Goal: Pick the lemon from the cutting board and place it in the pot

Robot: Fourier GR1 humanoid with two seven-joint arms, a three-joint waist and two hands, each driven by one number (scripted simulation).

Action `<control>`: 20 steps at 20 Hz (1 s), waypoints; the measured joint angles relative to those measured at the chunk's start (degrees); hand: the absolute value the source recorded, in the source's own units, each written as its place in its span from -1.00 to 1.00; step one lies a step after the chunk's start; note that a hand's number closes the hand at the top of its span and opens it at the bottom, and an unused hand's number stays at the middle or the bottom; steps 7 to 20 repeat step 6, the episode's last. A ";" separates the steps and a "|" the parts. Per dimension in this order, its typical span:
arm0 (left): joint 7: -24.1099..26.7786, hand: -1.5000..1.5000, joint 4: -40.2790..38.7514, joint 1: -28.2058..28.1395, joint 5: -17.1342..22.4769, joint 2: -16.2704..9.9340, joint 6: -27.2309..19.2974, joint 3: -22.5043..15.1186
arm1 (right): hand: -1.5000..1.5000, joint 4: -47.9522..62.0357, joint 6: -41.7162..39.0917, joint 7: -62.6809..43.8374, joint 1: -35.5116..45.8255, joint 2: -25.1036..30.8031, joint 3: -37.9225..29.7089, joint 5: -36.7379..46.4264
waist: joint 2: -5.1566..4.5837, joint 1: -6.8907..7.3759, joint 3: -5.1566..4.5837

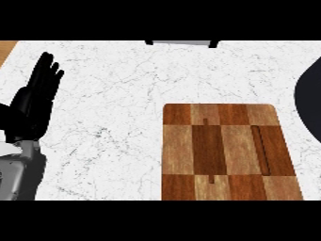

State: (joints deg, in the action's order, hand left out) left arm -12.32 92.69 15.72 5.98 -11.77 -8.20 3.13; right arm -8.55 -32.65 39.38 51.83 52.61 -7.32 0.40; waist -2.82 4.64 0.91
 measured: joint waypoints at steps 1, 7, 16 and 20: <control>0.02 0.00 -0.07 0.05 0.03 -0.18 0.09 0.15 | -1.00 -0.29 -0.35 -0.49 -0.12 0.36 -0.10 -0.18 | -0.05 0.04 0.01; 0.11 0.00 -0.19 0.07 0.18 -0.10 0.24 0.17 | -1.00 -2.04 -1.54 -1.91 -1.43 1.47 -0.33 -0.89 | -0.14 -0.04 0.09; 0.11 0.00 -0.19 0.07 0.18 -0.10 0.24 0.17 | -1.00 -2.04 -1.54 -1.91 -1.43 1.47 -0.33 -0.89 | -0.14 -0.04 0.09; 0.11 0.00 -0.19 0.07 0.18 -0.10 0.24 0.17 | -1.00 -2.04 -1.54 -1.91 -1.43 1.47 -0.33 -0.89 | -0.14 -0.04 0.09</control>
